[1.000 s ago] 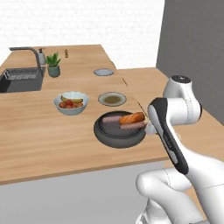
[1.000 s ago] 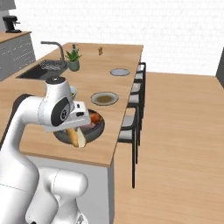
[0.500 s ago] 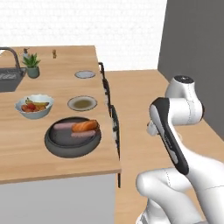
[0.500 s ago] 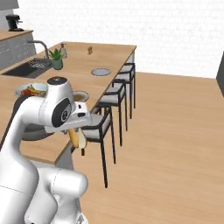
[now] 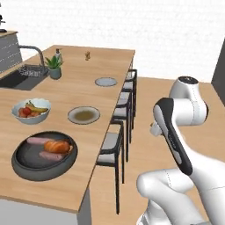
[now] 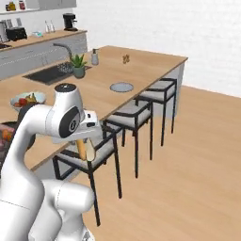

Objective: Place one bun and one sausage from the bowl on each plate.

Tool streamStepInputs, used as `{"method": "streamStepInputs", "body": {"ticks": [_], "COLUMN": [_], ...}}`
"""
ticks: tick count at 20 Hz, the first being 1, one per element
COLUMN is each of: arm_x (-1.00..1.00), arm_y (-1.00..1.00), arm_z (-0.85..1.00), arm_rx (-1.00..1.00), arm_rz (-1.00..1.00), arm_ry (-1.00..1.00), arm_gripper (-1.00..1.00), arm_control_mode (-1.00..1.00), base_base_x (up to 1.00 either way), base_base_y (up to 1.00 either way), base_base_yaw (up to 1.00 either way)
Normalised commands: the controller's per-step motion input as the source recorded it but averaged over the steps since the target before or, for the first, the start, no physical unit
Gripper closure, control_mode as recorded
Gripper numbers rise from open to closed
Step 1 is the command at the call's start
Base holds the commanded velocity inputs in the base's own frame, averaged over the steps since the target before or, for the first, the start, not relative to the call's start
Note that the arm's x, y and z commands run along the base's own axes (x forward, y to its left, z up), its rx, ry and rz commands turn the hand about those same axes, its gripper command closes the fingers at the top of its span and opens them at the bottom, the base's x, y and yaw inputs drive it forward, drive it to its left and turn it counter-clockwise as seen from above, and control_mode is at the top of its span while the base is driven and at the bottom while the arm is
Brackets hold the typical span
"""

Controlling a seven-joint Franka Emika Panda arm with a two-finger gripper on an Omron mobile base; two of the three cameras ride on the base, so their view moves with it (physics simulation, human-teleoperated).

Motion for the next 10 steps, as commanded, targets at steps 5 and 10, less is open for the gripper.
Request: {"method": "streamStepInputs", "body": {"ticks": [5, 10], "arm_x": [0.00, 0.00], "arm_y": [0.00, 0.00], "arm_z": [0.00, 0.00], "arm_rx": [0.00, 0.00], "arm_rz": [0.00, 0.00], "arm_ry": [0.00, 0.00], "arm_gripper": [1.00, 1.00], "arm_control_mode": [1.00, 1.00], "base_base_x": [0.51, 0.06], "base_base_y": [-0.68, -0.77], "base_base_yaw": [0.77, 0.80]}}
